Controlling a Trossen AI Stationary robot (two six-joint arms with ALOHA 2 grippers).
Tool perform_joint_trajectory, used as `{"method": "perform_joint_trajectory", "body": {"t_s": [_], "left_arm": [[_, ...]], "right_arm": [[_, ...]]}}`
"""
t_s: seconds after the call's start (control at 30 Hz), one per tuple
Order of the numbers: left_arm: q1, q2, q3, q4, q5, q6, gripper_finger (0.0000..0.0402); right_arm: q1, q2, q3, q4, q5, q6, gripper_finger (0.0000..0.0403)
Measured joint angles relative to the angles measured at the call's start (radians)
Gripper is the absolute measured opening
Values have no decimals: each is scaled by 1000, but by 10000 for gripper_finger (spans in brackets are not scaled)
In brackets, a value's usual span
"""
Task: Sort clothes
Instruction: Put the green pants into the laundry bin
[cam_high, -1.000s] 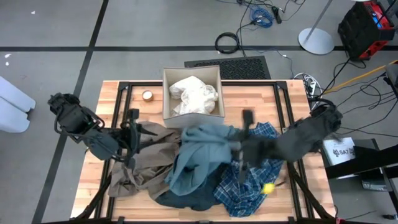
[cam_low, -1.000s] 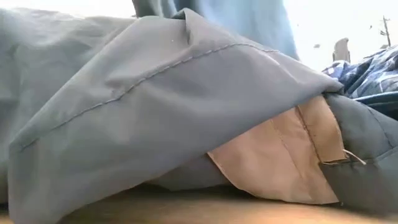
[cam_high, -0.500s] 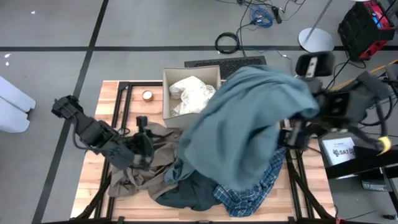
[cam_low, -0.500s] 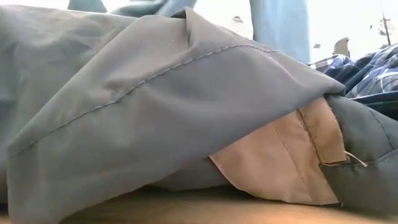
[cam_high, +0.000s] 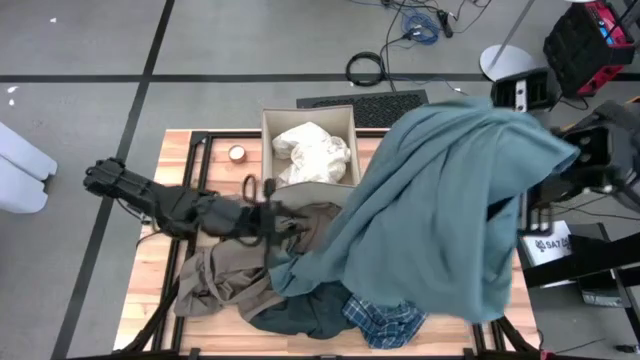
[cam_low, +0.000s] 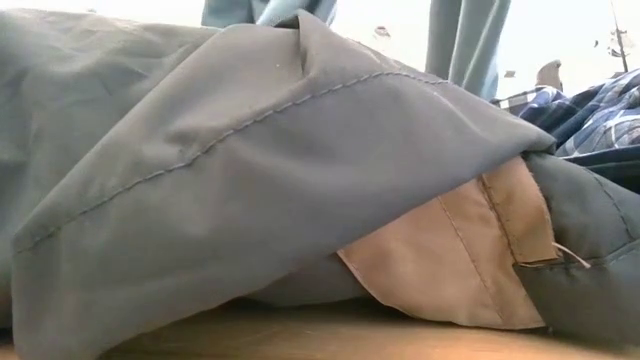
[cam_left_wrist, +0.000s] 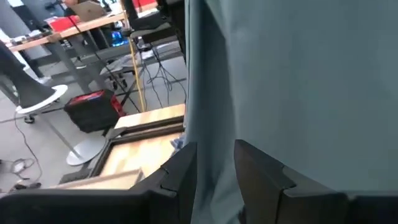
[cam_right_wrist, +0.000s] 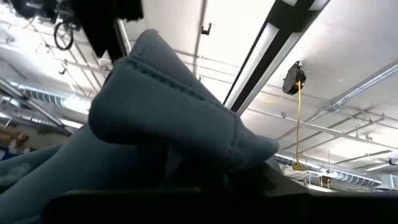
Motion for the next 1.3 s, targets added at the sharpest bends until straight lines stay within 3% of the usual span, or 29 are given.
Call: {"method": "perform_joint_trajectory", "body": {"t_s": [0.13, 0.33, 0.53, 0.67, 0.9, 1.03, 1.17, 1.3], "left_arm": [[92, 80, -2, 112, 130, 3, 116], [255, 115, -3, 258, 148, 26, 116], [450, 114, 22, 543, 495, -105, 116], [524, 214, 84, 607, 617, -277, 116], [496, 443, 257, 667, 557, -394, 116], [453, 611, 396, 650, 560, -421, 116], [389, 746, 538, 657, 664, -454, 116], [322, 831, 601, 645, 819, -480, 116]], "right_arm": [[0, -4, 0, -3, -2, 25, 23], [16, -2, -1, -27, -121, 166, 23], [46, 9, -1, -74, -214, 248, 23], [51, 43, -1, -76, -228, 268, 23], [11, 122, -1, -53, -238, 297, 23], [-41, 146, -1, -45, -300, 370, 23], [-87, 157, -1, -46, -344, 455, 23], [-105, 138, -1, -49, -343, 478, 23]]}}
